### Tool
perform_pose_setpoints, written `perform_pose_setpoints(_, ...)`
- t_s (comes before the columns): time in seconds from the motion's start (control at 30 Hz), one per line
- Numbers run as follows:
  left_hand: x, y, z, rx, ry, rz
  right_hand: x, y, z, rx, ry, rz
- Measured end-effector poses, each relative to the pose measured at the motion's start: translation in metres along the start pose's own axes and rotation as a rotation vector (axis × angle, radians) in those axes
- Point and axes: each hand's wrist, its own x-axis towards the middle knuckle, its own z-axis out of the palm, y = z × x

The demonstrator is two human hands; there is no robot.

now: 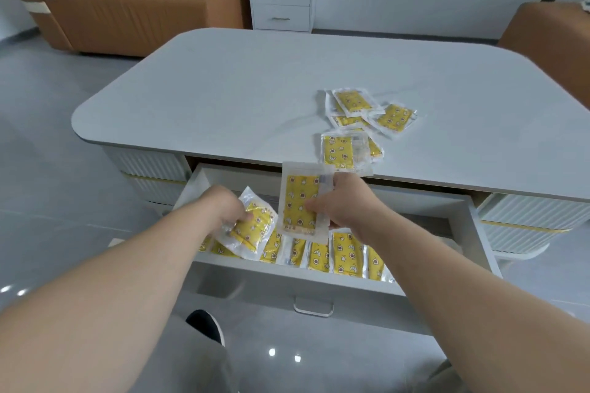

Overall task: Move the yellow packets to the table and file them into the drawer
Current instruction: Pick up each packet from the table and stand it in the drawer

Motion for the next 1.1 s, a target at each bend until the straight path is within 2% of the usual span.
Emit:
perform_pose_setpoints(0.13, 0.008, -0.012, 0.008, 0.068, -0.02, -0.022, 0.003, 0.008, 0.007, -0.073, -0.038, 0.044)
perform_pose_setpoints(0.2, 0.012, -0.017, 0.012, 0.104, -0.023, 0.016, 0.007, 0.011, 0.01, -0.104, -0.035, 0.063)
perform_pose_setpoints(0.3, 0.011, -0.02, 0.014, 0.31, 0.042, 0.132, 0.013, 0.015, 0.014, -0.068, -0.037, 0.111)
perform_pose_setpoints(0.43, 0.01, -0.023, 0.017, 0.44, 0.084, 0.173, 0.021, 0.021, 0.027, -0.064, -0.062, 0.203)
perform_pose_setpoints(0.73, 0.005, -0.005, -0.004, 0.61, 0.068, 0.157, 0.04, 0.034, 0.065, -0.087, -0.138, 0.286)
perform_pose_setpoints(0.97, -0.004, 0.002, -0.014, 0.624, 0.135, 0.188, 0.047, 0.035, 0.074, -0.443, -0.14, 0.271)
perform_pose_setpoints(1.1, -0.013, 0.009, -0.023, 0.556, 0.197, 0.218, 0.046, 0.037, 0.074, -0.609, -0.123, 0.219)
